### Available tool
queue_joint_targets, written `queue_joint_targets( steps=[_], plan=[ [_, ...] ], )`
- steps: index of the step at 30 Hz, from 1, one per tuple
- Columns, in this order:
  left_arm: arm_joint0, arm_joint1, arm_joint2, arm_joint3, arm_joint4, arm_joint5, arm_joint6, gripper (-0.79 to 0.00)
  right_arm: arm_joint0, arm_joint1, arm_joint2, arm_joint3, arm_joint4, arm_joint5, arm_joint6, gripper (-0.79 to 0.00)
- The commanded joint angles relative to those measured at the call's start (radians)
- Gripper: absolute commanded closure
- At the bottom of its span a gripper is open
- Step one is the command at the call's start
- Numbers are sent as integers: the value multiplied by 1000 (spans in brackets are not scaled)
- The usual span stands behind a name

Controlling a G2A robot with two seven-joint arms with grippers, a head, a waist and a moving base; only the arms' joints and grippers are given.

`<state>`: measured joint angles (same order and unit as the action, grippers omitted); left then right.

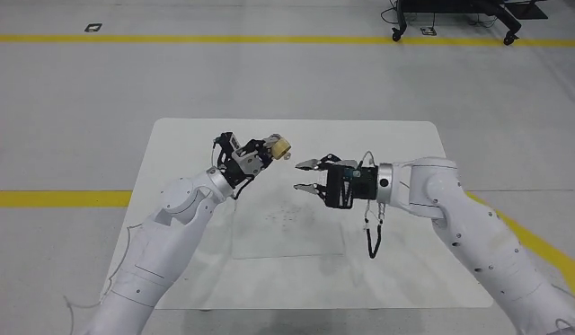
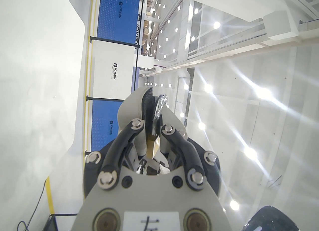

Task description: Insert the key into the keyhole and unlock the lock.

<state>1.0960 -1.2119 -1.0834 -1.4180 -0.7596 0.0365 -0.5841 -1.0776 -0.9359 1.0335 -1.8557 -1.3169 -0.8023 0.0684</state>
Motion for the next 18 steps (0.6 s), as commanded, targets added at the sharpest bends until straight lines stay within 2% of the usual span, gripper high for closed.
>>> queue_joint_targets(
  steps=[1, 6, 12, 18],
  plan=[
    [3, -3, 7, -4, -1, 7, 3, 0, -10, -1, -13, -34, -107, 39, 2, -369],
    [18, -4, 9, -20, 13, 18, -3, 0, -11, -11, -62, -53, -221, 99, 28, -345],
    [37, 1, -13, -38, 34, 36, -19, 0, -4, -21, -94, -82, -342, 175, 49, -351],
    [47, 3, -30, -46, 39, 44, -25, 0, -19, -22, -94, -110, -406, 186, 58, -311]
  ],
)
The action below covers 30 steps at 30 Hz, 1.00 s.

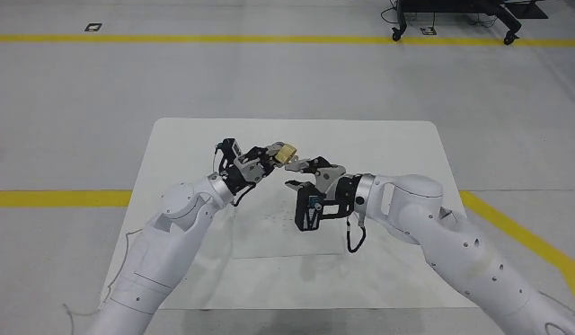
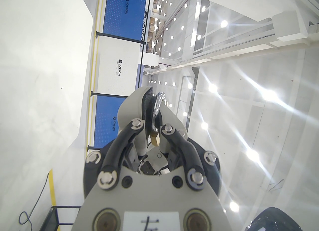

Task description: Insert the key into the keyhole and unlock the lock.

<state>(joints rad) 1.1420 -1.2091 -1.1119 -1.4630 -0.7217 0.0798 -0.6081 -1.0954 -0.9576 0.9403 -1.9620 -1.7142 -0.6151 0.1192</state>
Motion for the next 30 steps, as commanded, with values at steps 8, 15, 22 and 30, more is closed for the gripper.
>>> queue_joint_targets(
  steps=[8, 15, 22, 30],
  plan=[
    [-2, -4, -7, 4, -6, -3, -2, 0, -12, -2, 30, -22, -17, 5, 17, -311],
    [-5, -8, -3, 6, -4, 4, -5, 0, 13, -14, -8, -8, -88, 3, 41, -277],
    [-2, -9, -10, 2, 5, 19, -7, 0, 17, -25, -22, 8, -111, 37, 45, -182],
    [1, -12, -5, -10, 15, 27, -4, 0, 9, -33, -18, 14, -119, 52, 51, -83]
  ],
)
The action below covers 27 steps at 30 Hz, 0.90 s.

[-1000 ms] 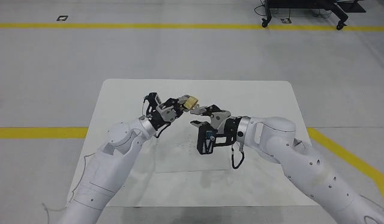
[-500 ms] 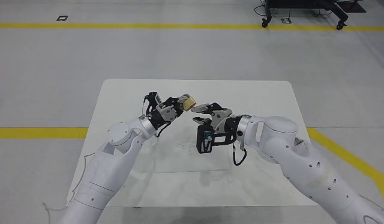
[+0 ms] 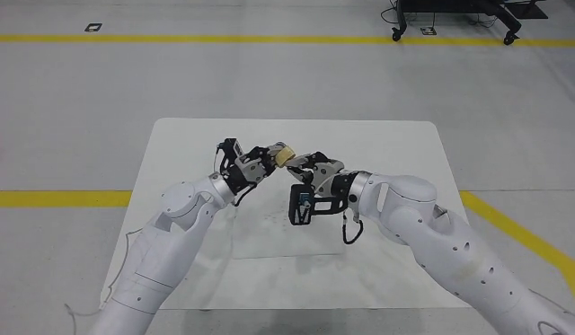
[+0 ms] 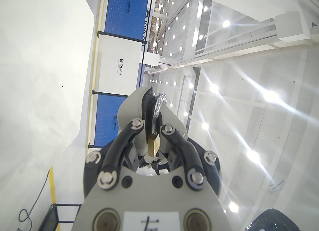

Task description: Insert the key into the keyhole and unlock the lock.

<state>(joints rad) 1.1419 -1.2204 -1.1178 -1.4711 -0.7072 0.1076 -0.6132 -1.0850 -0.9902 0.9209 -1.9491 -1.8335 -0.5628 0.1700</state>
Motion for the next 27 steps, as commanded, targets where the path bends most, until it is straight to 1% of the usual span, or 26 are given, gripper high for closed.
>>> queue_joint_targets(
  steps=[1, 3, 11, 14, 16, 21, 25, 27],
  plan=[
    [2, -1, 2, -3, 1, -1, 2, 0, -2, -1, 3, 1, -1, 0, -1, -46],
    [5, -2, 3, -4, 1, -2, 0, 0, -5, -3, 7, 4, 0, 2, -1, -3],
    [15, -2, -7, -12, 9, -16, -11, 0, -38, -6, 44, 10, 40, 44, -24, 0],
    [22, 0, -12, -18, 34, -49, -25, 0, -58, -8, 65, 23, 110, 62, -63, 0],
    [27, 1, -17, -24, 66, -90, -34, 0, -70, -11, 83, 46, 193, 67, -101, 0],
    [46, 8, -33, -37, 195, -223, -32, 0, -90, -16, 118, 102, 341, 73, -189, 0],
    [65, 13, -47, -52, 267, -313, -37, 0, -104, -21, 139, 157, 475, 43, -262, 0],
    [75, 15, -53, -57, 282, -342, -42, 0, -106, -23, 143, 181, 525, 21, -294, 0]
  ],
)
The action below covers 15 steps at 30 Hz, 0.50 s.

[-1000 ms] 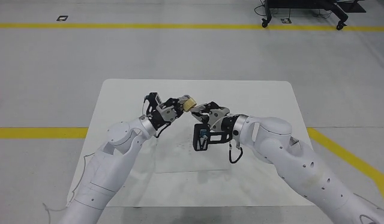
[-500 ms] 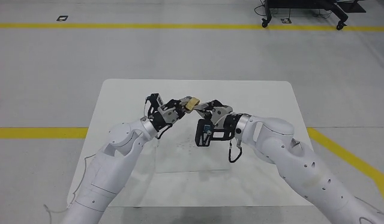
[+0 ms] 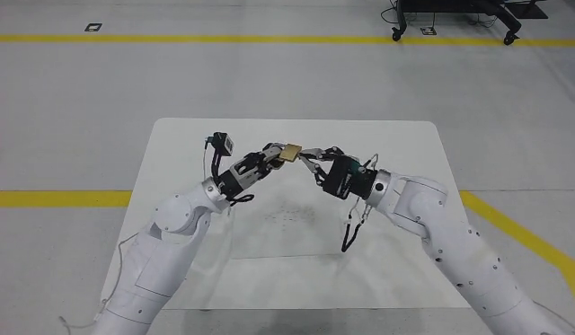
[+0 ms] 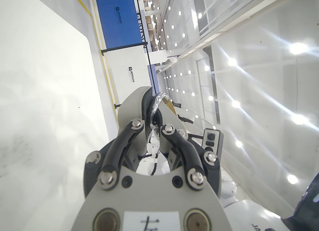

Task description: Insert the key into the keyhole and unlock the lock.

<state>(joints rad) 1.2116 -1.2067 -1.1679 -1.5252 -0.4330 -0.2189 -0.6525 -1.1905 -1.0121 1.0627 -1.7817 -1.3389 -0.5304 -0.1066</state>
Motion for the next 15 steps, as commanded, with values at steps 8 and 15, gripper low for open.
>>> queue_joint_targets(
  steps=[8, 15],
  plan=[
    [30, -1, -25, -2, -145, 72, -28, 0, 7, -6, 10, 52, 88, -104, -91, -785],
    [5, 2, -21, 37, -141, 191, -65, 0, -122, 21, 155, 10, 97, -164, -261, -785]
  ],
)
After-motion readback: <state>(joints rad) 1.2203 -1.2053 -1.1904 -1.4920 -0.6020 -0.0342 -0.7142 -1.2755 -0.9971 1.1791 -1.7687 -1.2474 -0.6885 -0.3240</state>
